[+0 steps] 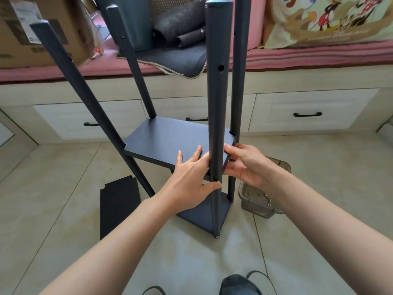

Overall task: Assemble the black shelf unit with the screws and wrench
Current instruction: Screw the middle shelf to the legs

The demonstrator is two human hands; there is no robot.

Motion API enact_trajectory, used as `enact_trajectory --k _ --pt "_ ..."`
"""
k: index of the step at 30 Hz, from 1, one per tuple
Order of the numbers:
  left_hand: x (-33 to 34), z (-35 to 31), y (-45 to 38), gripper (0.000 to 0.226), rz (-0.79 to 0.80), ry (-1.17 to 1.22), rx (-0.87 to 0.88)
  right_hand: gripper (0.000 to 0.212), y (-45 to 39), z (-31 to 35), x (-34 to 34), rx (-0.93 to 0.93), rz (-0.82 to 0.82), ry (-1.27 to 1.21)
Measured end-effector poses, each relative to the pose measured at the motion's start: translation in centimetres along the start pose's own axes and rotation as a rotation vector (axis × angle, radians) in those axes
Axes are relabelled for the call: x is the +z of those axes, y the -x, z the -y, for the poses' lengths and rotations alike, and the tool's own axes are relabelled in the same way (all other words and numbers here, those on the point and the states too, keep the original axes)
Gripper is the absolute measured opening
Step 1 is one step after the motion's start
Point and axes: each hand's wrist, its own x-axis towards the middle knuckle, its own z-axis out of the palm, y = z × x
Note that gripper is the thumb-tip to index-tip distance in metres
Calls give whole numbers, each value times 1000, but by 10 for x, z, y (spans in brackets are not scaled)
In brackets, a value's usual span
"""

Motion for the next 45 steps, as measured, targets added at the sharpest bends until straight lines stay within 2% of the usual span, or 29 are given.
enact_trajectory --k 6,18,22,26,29,31,34,39,45 --pt "-24 -9 22 71 -36 125 -87 32 21 16 29 8 7 60" --pt "-59 -12 91 68 -232 317 -197 31 53 21 100 28 113 134" --pt "-68 -5 105 54 -281 394 -228 59 53 24 122 42 127 157" --pt "-73 0 110 48 -316 440 -252 36 48 25 135 64 160 181" --pt "-76 3 109 50 -362 431 -257 38 40 29 138 59 153 231" --pt "-78 3 105 53 -379 417 -259 41 36 31 134 56 156 239" --pt "-81 1 97 56 -380 417 -256 27 31 36 117 47 150 264" --pt "-79 0 80 66 -388 418 -280 24 19 37 57 38 28 289" --pt "-76 4 59 66 -395 429 -324 24 2 13 -43 95 -242 374"
